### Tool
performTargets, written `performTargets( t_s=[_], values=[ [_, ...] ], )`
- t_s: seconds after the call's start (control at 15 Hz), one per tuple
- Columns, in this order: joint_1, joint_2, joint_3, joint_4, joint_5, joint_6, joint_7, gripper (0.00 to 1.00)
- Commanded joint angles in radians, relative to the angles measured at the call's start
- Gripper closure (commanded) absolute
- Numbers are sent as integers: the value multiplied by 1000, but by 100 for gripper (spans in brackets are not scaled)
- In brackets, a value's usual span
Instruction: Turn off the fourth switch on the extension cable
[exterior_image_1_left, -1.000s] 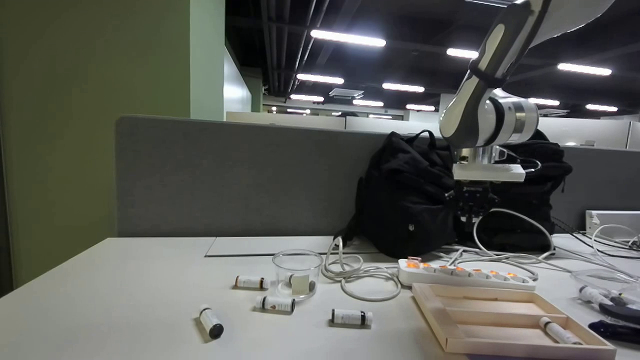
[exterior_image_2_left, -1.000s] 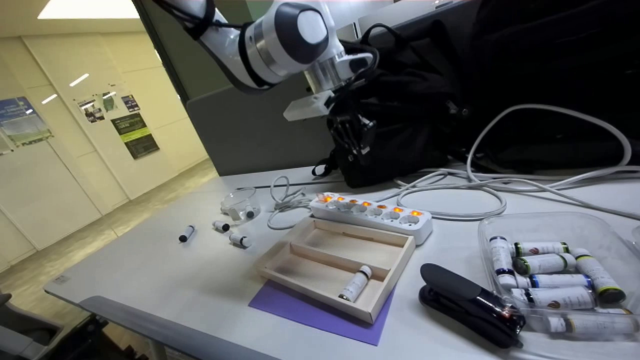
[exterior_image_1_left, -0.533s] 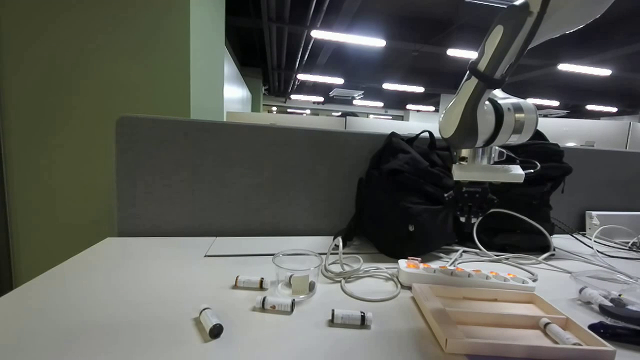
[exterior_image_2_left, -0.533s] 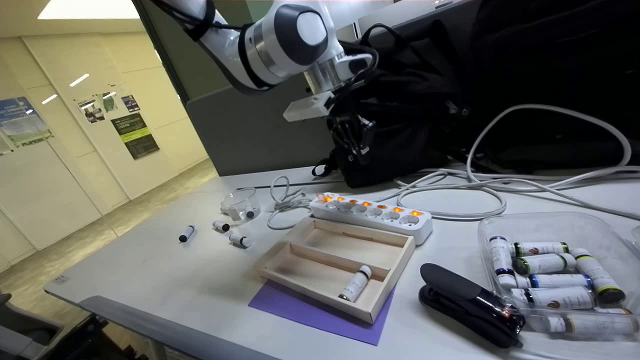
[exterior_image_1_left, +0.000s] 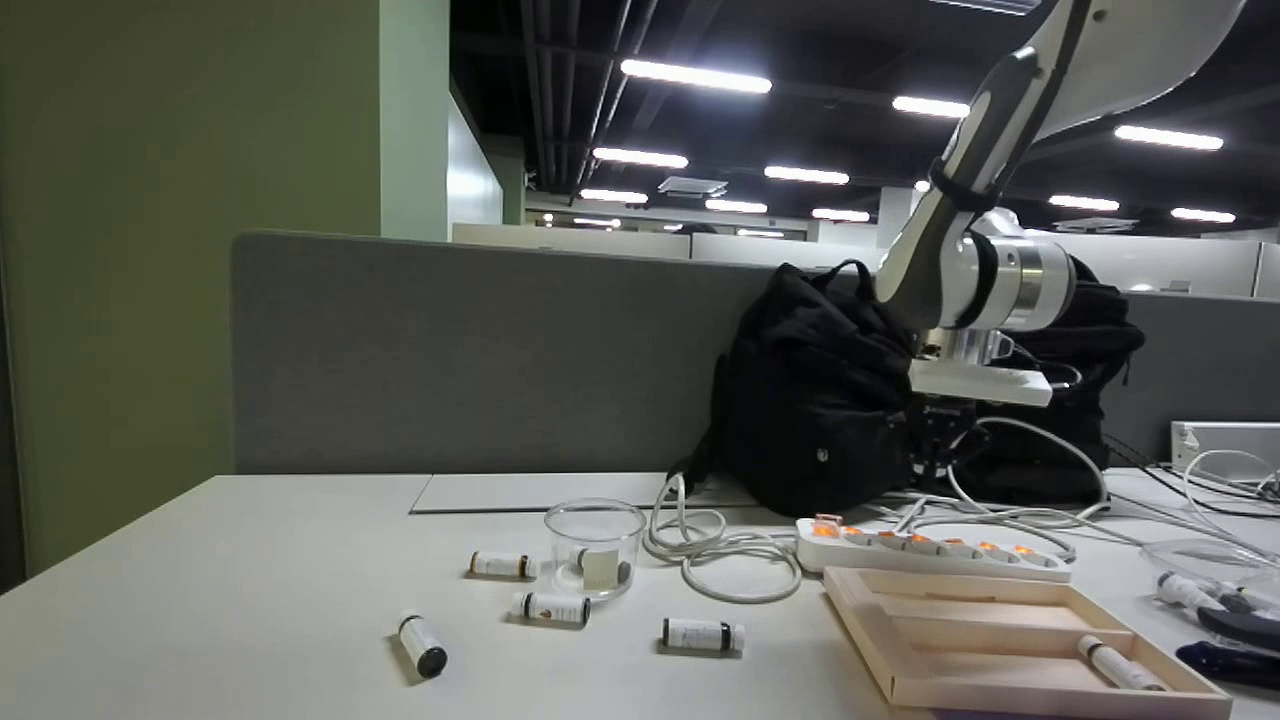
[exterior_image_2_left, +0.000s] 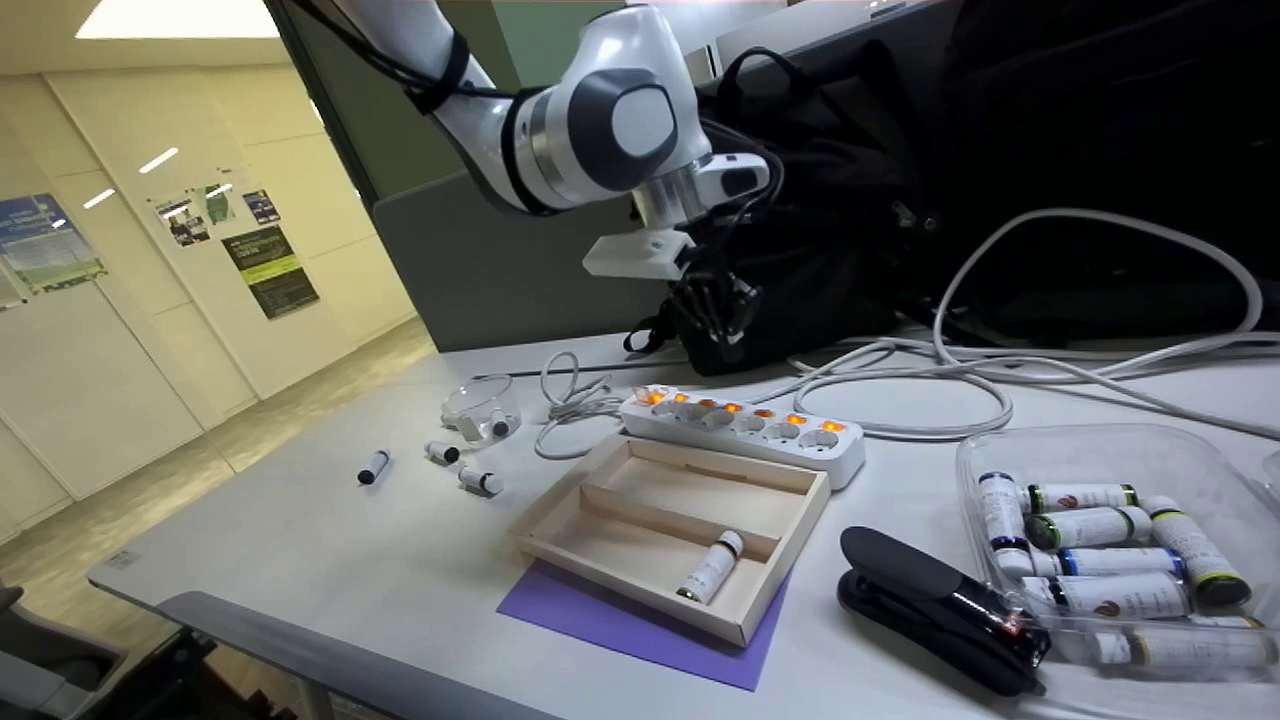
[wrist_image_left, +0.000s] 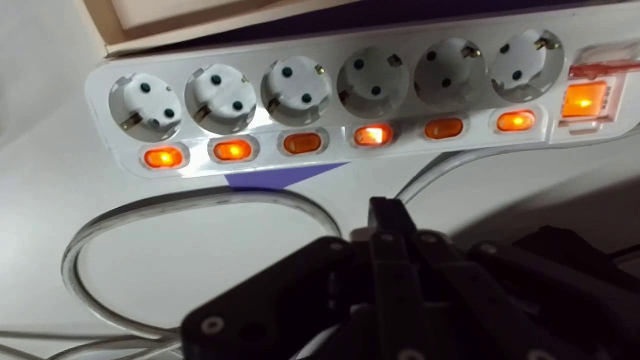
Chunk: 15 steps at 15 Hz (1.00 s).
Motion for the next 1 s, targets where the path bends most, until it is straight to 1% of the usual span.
performTargets(
  t_s=[0.0, 0.33, 0.93],
  values=[
    [-48, 55, 50, 55, 59, -18, -73, 100],
    [-64, 97, 67, 73, 78, -6, -117, 100],
    [-52, 147, 53, 96, 72, -13, -118, 100]
  ],
)
